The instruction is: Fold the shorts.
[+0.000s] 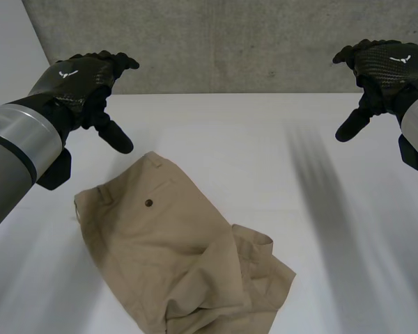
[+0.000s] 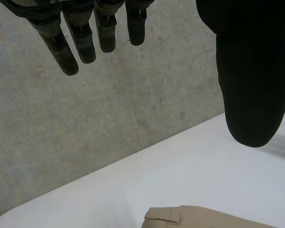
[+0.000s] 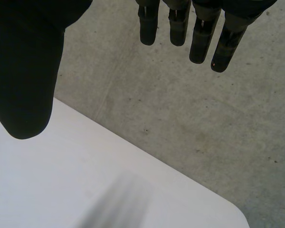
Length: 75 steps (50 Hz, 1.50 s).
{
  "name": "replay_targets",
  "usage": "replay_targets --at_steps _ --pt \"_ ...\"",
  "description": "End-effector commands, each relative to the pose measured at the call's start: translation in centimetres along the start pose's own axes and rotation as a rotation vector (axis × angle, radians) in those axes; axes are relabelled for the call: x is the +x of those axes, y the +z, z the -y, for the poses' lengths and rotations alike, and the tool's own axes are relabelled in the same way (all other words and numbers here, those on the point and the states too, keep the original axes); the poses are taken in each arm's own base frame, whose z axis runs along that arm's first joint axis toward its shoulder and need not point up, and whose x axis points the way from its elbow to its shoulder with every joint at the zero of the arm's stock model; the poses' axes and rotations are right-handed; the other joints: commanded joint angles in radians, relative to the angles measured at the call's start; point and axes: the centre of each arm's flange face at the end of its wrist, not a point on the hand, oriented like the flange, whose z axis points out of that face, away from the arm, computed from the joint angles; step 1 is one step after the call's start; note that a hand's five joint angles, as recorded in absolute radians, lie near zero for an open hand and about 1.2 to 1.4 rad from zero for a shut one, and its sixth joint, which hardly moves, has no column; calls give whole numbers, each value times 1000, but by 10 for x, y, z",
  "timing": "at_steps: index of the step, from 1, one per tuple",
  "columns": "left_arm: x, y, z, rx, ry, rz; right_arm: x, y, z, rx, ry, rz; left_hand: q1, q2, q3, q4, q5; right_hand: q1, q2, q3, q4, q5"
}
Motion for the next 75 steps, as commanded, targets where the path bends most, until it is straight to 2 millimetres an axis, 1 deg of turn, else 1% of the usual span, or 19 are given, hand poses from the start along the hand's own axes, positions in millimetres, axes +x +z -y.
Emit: replay_targets --at_steps 1,13,25,29,35,41,44,45,46,49,55,56,57,62,64,65,69,72,75 --pt "0 7 -7 -18 7 0 -9 -2 -1 1 -46 33 0 -26 -35 -25 -26 5 -25 -33 -59 -48" --pt "1 23 -31 -92 110 -6 -41 -6 -21 -55 -211 181 17 -8 -18 -7 -8 5 -25 -33 -59 -48" --pt "3 52 -80 -224 330 -49 -70 -22 -45 -129 -323 357 44 18 9 19 18 5 -25 -33 -59 -48" --pt "3 75 -109 -250 337 -60 -74 -17 -56 -163 -325 368 47 21 12 22 21 5 -25 -33 -59 -48" --pt "4 95 -131 -232 342 -63 -76 -10 -68 -196 -327 371 96 71 62 72 71 5 -25 -33 -59 -48" --pt "12 115 -168 -257 421 -142 -71 -5 -70 -203 -325 356 237 211 202 213 212 5 -25 -33 -59 -48" --pt "13 120 -177 -263 463 -163 -71 -5 -69 -200 -325 353 305 279 270 280 279 5 -25 -33 -59 -48" --pt "14 122 -179 -260 483 -166 -71 -5 -69 -200 -323 353 433 407 398 408 407 5 -25 -33 -59 -48" --pt "14 124 -177 -249 487 -165 -71 -5 -69 -199 -323 353 547 522 513 523 522 5 -25 -33 -59 -48" --pt "15 132 -165 -182 474 -147 -71 -5 -68 -196 -324 352 1184 1158 1149 1160 1159 5 -25 -33 -59 -48" --pt "24 146 -117 67 438 -83 -71 -4 -67 -192 -324 349 1203 1177 1168 1178 1178 5 -25 -33 -59 -48" --pt "24 146 -117 67 438 -83 -71 -4 -67 -189 -324 348 1203 1177 1168 1178 1178 5 -25 -33 -59 -48" --pt "23 151 -93 169 440 -29 -70 -3 -67 -185 -324 345 1203 1177 1168 1178 1178 5 -25 -33 -59 -48" --pt "13 150 -18 440 462 116 -68 -2 -65 -179 -323 335 1203 1177 1168 1178 1178 5 -25 -33 -59 -48" --pt "12 144 6 529 489 149 -65 0 -64 -176 -321 326 1203 1177 1168 1178 1178 5 -25 -33 -59 -48" --pt "14 136 29 616 515 178 -62 1 -62 -173 -320 315 1203 1177 1168 1178 1178 5 -25 -33 -59 -48" --pt "15 114 74 783 537 225 -58 2 -55 -152 -313 298 1203 1177 1168 1178 1178 5 -25 -33 -59 -48" --pt "25 103 83 831 541 186 -56 2 -50 -136 -309 289 1203 1177 1168 1178 1178 5 -25 -33 -59 -48" --pt "54 89 76 848 554 60 -52 2 -46 -128 -307 278 1203 1177 1168 1178 1178 5 -25 -33 -59 -48"
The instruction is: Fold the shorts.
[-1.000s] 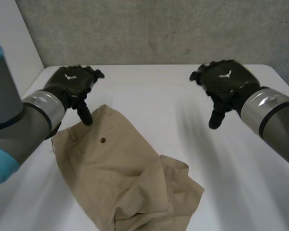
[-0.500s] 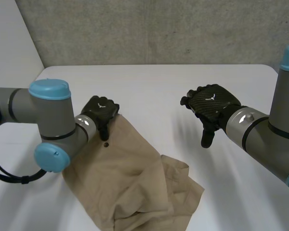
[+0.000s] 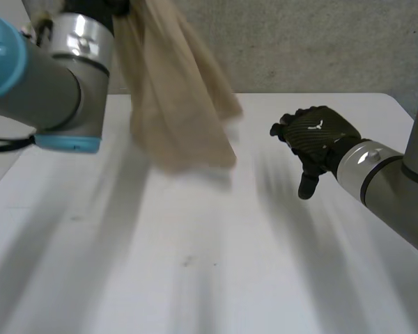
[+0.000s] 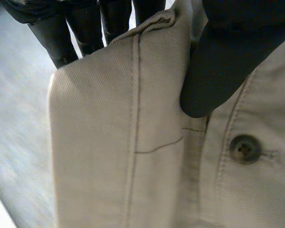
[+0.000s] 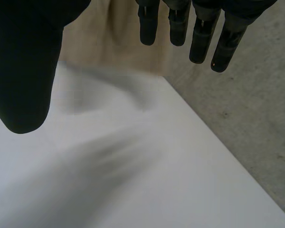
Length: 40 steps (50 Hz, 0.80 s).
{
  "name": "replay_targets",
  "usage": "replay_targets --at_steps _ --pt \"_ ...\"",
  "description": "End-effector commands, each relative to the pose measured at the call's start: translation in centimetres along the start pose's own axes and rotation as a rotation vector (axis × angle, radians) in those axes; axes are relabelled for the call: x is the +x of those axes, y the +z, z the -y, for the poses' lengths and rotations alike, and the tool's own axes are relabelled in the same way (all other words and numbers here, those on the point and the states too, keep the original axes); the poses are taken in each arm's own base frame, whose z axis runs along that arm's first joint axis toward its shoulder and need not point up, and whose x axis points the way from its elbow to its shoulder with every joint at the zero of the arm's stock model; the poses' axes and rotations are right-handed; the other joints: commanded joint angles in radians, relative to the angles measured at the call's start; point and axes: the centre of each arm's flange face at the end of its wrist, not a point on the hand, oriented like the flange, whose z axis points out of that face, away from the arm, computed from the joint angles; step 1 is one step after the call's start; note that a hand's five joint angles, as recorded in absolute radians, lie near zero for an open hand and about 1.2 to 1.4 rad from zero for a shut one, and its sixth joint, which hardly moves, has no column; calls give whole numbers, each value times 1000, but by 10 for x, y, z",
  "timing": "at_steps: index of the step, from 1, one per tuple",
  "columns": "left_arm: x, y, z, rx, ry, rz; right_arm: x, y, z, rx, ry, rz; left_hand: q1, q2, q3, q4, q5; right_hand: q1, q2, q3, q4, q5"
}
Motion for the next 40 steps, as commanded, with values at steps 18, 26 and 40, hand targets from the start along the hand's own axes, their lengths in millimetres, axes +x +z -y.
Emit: replay_targets --at_steps 18,26,40 --pt "177 -204 20 -128 -178 -805 91 -23 26 89 26 -286 -638 -734 -707 -737 -586 5 -25 -33 -59 -48" --pt "170 -224 49 -79 -132 -860 106 -27 28 99 27 -330 -839 -935 -909 -938 -788 5 -25 -33 -59 -48" --pt "93 -145 42 -111 -177 -557 85 -28 23 75 42 -268 -845 -941 -914 -944 -794 5 -25 -33 -59 -48"
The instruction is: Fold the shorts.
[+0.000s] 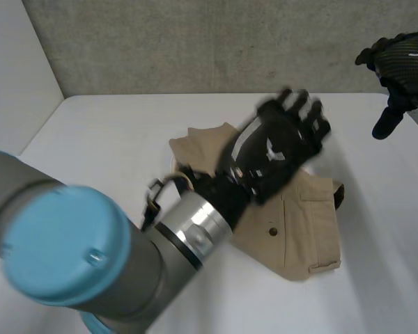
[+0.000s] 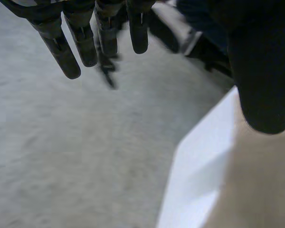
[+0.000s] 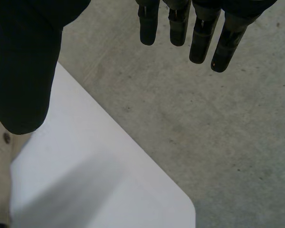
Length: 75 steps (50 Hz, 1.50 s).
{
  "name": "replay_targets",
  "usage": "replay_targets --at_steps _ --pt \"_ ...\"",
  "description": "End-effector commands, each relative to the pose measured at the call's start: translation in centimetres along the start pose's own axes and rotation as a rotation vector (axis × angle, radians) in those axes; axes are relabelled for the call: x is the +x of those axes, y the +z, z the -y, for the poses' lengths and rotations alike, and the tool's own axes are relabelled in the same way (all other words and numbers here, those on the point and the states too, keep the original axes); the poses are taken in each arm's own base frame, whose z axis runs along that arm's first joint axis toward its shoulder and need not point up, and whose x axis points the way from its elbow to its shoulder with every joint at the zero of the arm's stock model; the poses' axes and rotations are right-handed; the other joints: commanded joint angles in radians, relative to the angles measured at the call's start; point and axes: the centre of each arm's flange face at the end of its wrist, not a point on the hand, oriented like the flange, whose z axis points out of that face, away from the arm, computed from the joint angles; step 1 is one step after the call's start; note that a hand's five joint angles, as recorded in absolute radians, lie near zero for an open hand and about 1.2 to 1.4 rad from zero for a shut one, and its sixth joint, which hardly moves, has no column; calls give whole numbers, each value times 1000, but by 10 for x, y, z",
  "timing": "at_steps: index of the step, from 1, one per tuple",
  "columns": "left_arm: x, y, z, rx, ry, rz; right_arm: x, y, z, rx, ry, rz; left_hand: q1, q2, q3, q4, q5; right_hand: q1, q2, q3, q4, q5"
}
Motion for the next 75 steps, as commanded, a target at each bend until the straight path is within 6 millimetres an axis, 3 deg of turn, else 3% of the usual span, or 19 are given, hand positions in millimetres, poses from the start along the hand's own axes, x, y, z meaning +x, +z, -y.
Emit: replay_targets --at_steps 1,8,9,13,16,22,28,35,36,38,39,40,43,46,48,52,56,60,75 --pt "-72 1 -36 -99 -89 206 -19 -8 -2 -14 17 59 -30 -9 -15 -8 7 5 -25 -33 -59 -48" --pt "-104 -6 -80 -207 -177 313 -44 -20 -3 -30 170 132 -24 -3 -9 -2 13 5 -25 -33 -59 -48" --pt "-106 -8 -95 -248 -192 316 -46 -21 -5 -39 187 138 -24 -3 -9 -2 13 5 -25 -33 -59 -48" --pt "-108 -10 -115 -308 -208 315 -55 -24 -14 -74 223 161 -12 9 3 9 24 5 -25 -33 -59 -48" --pt "-109 -12 -149 -422 -249 297 -66 -25 -24 -108 234 182 -3 18 12 18 33 5 -25 -33 -59 -48" --pt "-106 -9 -183 -516 -323 281 -81 -4 -46 -164 224 146 12 32 26 33 48 5 -25 -33 -59 -48" --pt "-105 1 -208 -529 -383 253 -103 11 -49 -178 215 141 91 111 105 112 127 5 -25 -33 -59 -48" --pt "-92 8 -223 -495 -464 137 -120 37 -69 -236 245 141 150 170 164 171 186 217 187 180 153 164" --pt "-87 10 -229 -494 -494 103 -127 42 -76 -259 249 154 150 170 164 171 186 552 522 514 488 499" --pt "-85 11 -230 -494 -502 95 -129 44 -78 -265 242 160 150 170 164 171 186 903 873 865 839 850" --pt "-83 11 -235 -505 -514 89 -129 44 -78 -265 242 160 150 170 164 171 186 905 875 867 840 852" --pt "-83 11 -235 -505 -514 89 -131 46 -73 -250 240 165 150 170 164 171 186 1224 1193 1186 1159 1171" --pt "-81 13 -241 -508 -517 88 -130 45 -71 -243 237 166 150 170 164 171 186 1227 1197 1189 1162 1174" --pt "-83 13 -254 -522 -517 109 -127 36 -51 -188 235 176 147 167 161 168 183 1227 1197 1189 1162 1174" --pt "-88 10 -260 -532 -520 128 -119 17 -18 -96 228 179 144 165 159 165 180 1227 1197 1189 1162 1174" --pt "-95 7 -265 -547 -529 165 -106 -5 10 -10 161 169 129 150 144 150 165 1227 1197 1189 1162 1174" --pt "-98 6 -267 -559 -553 204 -104 -16 18 13 109 182 117 138 132 139 153 1227 1197 1189 1162 1174" --pt "-96 4 -272 -575 -564 225 -107 -45 34 47 56 228 120 141 135 141 156 1227 1197 1189 1162 1174" --pt "-92 3 -274 -579 -569 232 -100 -72 42 61 44 241 138 159 153 159 174 1227 1197 1189 1162 1174"
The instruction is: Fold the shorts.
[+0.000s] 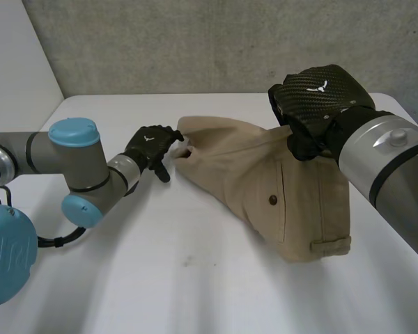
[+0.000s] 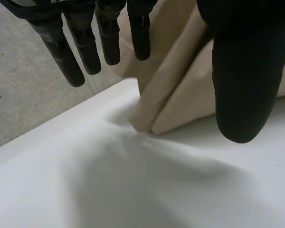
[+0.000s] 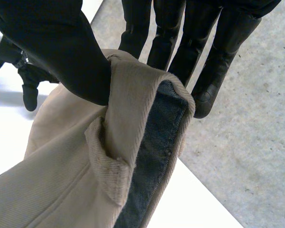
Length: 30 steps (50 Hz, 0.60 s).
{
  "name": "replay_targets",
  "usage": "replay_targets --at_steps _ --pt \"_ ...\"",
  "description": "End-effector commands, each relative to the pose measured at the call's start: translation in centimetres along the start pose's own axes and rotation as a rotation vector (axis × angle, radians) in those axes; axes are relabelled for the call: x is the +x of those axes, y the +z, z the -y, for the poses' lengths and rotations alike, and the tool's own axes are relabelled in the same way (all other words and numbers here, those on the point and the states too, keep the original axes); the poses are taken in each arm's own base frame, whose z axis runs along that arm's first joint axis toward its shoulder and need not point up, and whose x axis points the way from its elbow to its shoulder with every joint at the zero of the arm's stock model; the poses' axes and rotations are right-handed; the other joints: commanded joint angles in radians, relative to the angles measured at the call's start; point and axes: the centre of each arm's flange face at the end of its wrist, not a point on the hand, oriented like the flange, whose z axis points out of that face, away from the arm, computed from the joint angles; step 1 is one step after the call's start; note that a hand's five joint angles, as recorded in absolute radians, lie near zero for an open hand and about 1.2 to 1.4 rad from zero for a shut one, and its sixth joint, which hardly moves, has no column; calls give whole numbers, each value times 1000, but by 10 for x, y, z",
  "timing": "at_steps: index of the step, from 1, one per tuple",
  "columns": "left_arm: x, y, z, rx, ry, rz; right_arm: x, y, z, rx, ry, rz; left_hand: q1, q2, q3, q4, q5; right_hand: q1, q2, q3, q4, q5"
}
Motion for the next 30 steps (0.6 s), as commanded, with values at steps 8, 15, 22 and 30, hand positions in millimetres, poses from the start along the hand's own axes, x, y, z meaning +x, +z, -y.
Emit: replay_targets --at_steps 8,15,22,30 --pt "4 -14 14 11 -53 -18 0 -8 1 2 -20 2 74 67 68 67 62 415 221 228 213 245" --pt "6 -12 6 9 -50 -20 -1 -14 8 31 -17 12 98 90 91 91 86 415 221 228 213 245" --pt "14 -6 0 47 -37 -25 2 -21 18 71 -17 8 725 717 718 717 713 415 221 228 213 245" --pt "-3 -7 43 192 -6 114 6 -11 15 67 -32 -5 1046 1038 1039 1038 1034 415 221 228 213 245"
